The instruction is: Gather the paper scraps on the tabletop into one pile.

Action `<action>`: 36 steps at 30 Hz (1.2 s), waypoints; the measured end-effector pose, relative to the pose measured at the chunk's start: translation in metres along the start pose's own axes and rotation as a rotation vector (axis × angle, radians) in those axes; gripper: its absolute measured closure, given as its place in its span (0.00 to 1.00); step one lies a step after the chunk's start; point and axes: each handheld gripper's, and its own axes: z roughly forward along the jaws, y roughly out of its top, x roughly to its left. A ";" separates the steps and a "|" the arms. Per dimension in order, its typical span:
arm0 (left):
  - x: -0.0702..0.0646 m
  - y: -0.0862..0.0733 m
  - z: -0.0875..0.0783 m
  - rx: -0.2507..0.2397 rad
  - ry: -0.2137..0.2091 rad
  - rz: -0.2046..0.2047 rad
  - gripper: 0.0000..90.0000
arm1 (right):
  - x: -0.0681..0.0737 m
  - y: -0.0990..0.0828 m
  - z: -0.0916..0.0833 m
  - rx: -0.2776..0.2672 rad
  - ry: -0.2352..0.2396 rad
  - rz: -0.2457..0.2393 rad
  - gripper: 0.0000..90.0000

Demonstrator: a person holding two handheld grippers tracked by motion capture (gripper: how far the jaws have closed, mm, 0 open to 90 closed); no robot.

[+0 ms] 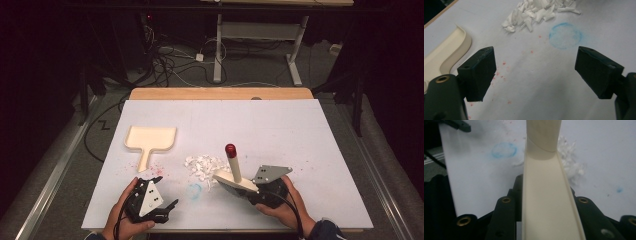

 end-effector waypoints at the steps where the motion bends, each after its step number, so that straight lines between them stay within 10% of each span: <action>1: 0.000 0.000 0.000 -0.001 -0.001 0.000 0.18 | -0.001 0.002 0.002 -0.008 -0.008 -0.006 0.76; 13: 0.000 -0.001 -0.001 0.011 0.007 0.005 0.18 | -0.005 0.013 -0.023 -0.149 -0.028 0.001 0.76; 20: -0.001 0.001 0.001 0.012 0.008 0.006 0.18 | -0.015 0.004 -0.043 -0.186 -0.156 0.046 0.76; 29: 0.000 0.002 0.004 0.016 -0.003 0.004 0.18 | -0.036 0.005 0.026 -0.099 -0.355 0.097 0.76; 36: 0.002 -0.001 0.001 0.002 -0.002 -0.007 0.18 | -0.022 0.029 0.066 -0.147 -0.306 0.149 0.76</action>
